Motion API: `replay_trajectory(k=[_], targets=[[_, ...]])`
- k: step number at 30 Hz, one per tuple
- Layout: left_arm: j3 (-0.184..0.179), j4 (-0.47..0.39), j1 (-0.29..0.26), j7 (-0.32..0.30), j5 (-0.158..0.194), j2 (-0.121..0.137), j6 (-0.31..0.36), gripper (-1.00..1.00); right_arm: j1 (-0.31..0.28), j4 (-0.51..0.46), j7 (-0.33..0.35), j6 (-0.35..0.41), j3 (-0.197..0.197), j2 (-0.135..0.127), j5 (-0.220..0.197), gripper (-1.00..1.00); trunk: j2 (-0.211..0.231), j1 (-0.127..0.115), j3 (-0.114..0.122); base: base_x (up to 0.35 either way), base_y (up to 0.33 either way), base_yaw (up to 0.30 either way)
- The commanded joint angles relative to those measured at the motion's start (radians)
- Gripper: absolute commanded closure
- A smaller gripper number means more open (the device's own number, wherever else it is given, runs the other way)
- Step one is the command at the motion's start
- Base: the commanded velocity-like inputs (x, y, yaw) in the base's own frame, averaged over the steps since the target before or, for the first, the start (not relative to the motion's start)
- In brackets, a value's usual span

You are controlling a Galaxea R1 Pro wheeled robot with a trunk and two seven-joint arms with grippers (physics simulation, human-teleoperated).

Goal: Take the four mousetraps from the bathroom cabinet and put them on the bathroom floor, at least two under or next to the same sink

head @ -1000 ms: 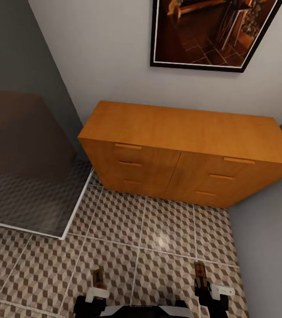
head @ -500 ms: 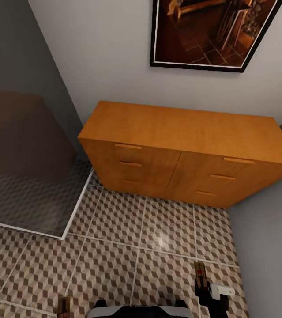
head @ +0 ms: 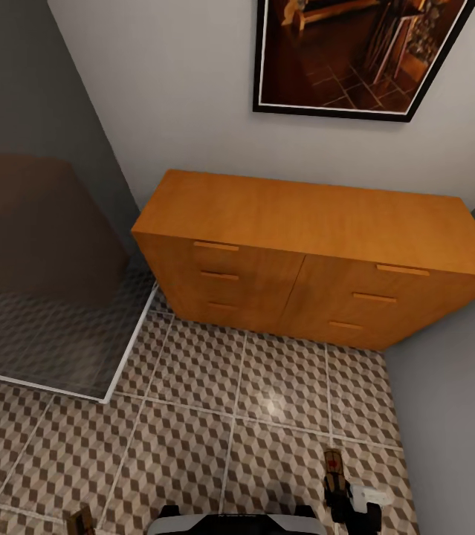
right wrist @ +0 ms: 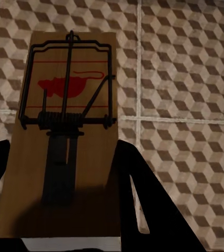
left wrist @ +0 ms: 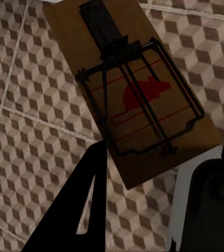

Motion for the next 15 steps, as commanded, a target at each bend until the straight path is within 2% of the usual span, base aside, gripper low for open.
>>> replay_trajectory(k=[1,7,15], targets=[[-0.008,0.003,-0.001,0.007,0.0,-0.003,-0.003,1.0,0.002,0.001,-0.001,-0.003,-0.007,0.005,0.003,1.0,-0.001,0.001,-0.001,0.0,0.0,0.0],[-0.009,0.003,-0.001,0.009,0.002,-0.018,-0.002,1.0,0.01,0.001,-0.002,-0.002,-0.007,0.024,0.003,1.0,-0.001,0.001,-0.001,0.0,0.0,0.0],[-0.009,0.006,-0.001,0.011,0.004,-0.018,-0.001,1.0,0.012,0.001,-0.002,-0.002,-0.007,0.019,0.003,1.0,-0.001,0.001,-0.001,0.0,0.0,0.0]])
